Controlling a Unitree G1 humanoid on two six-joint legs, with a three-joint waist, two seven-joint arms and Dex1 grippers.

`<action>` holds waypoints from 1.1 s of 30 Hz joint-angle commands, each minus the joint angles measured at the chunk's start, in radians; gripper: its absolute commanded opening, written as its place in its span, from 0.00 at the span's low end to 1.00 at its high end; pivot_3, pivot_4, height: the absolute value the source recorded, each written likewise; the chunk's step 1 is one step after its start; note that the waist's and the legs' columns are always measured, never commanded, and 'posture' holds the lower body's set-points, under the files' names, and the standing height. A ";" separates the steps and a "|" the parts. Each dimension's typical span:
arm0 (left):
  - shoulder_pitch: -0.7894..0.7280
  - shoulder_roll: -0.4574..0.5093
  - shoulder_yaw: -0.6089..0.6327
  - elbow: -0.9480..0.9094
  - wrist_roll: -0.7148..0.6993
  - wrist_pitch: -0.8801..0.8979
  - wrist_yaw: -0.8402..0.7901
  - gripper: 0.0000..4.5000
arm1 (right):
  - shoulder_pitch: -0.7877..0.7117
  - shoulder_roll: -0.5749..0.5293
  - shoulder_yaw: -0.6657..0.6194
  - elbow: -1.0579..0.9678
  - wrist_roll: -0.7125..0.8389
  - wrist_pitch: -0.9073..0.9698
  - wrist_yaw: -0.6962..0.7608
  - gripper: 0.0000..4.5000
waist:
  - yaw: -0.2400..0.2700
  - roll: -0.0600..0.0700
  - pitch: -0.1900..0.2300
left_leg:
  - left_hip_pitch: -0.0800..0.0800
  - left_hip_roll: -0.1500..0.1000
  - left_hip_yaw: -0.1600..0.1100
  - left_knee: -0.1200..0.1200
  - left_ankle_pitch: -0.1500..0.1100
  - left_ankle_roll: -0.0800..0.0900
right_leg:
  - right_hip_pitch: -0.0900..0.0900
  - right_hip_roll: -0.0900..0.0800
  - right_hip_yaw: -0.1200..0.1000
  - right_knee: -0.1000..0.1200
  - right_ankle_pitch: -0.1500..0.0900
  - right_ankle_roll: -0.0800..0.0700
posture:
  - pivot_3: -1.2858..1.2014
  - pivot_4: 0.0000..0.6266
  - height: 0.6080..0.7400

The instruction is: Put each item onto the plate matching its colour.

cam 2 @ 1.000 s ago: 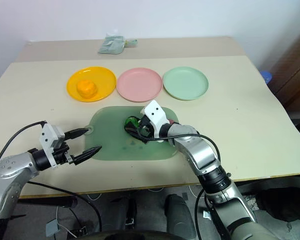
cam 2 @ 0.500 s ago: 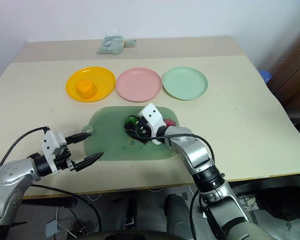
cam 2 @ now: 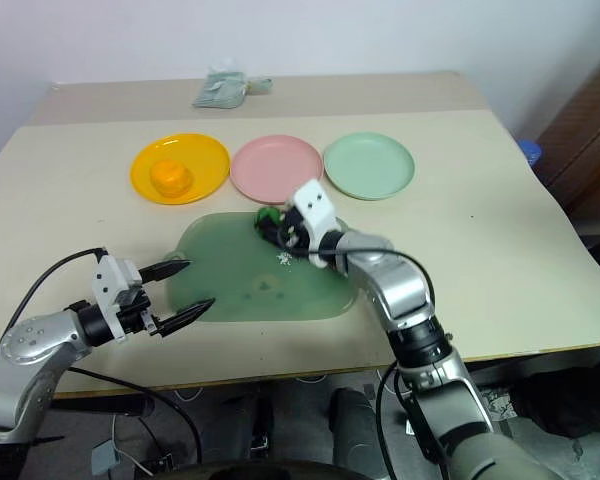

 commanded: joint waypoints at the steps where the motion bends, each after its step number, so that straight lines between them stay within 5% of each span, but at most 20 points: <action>1: -0.015 -0.010 -0.030 -0.069 -0.007 0.016 0.021 1.00 | -0.120 -0.040 -0.117 0.170 -0.032 -0.052 -0.080 0.47 | 0.000 0.000 0.000 | 0.000 0.000 0.000 0.000 0.000 0.000 | 0.000 0.000 0.000 0.000 0.000 0.000 | 0.52 0.24 1.00; 8: -0.046 -0.033 -0.069 -0.122 -0.023 0.058 0.053 1.00 | -0.368 -0.114 -0.171 0.819 -0.146 -0.338 -0.175 0.47 | -0.004 0.000 0.000 | 0.000 -0.001 0.002 -0.001 0.000 0.000 | 0.001 0.000 0.000 -0.001 0.000 0.000 | 0.52 0.24 1.00; 15: -0.017 -0.002 -0.035 -0.170 -0.037 0.112 0.071 1.00 | -0.504 -0.119 -0.181 1.179 -0.191 -0.549 -0.156 0.47 | -0.034 0.003 0.002 | 0.000 0.000 0.003 -0.003 0.000 0.000 | -0.001 0.002 0.002 -0.001 0.002 0.003 | 0.52 0.24 1.00; 19: -0.001 0.013 -0.008 -0.198 -0.052 0.136 0.087 1.00 | -0.525 -0.116 -0.203 1.239 -0.183 -0.591 -0.140 0.76 | -0.032 0.003 0.002 | 0.000 0.000 0.002 -0.003 0.000 0.000 | -0.001 0.002 0.002 -0.001 0.002 0.003 | 0.52 0.24 1.00; 21: 0.008 0.016 0.002 -0.208 -0.058 0.146 0.092 1.00 | -0.527 -0.115 -0.208 1.244 -0.189 -0.608 -0.136 0.99 | -0.027 0.003 0.002 | 0.000 0.000 0.002 -0.003 0.000 0.000 | -0.001 0.001 0.002 -0.001 0.002 0.003 | 0.52 0.24 1.00; 27: 0.046 0.021 0.115 -0.140 -0.048 0.120 0.118 1.00 | -0.428 -0.133 -0.179 1.078 -0.213 -0.722 -0.055 1.00 | -0.028 0.004 0.002 | 0.000 0.000 0.002 -0.003 0.000 0.000 | -0.001 0.001 0.003 -0.001 0.001 0.001 | 0.52 0.24 1.00; 33: 0.111 0.066 0.194 -0.086 -0.049 0.099 0.055 1.00 | -0.049 -0.196 -0.119 0.397 -0.068 -0.608 0.280 1.00 | -0.021 0.004 0.002 | -0.001 0.002 0.001 -0.003 0.000 0.000 | -0.001 0.000 0.002 -0.002 0.002 0.004 | 0.52 0.24 1.00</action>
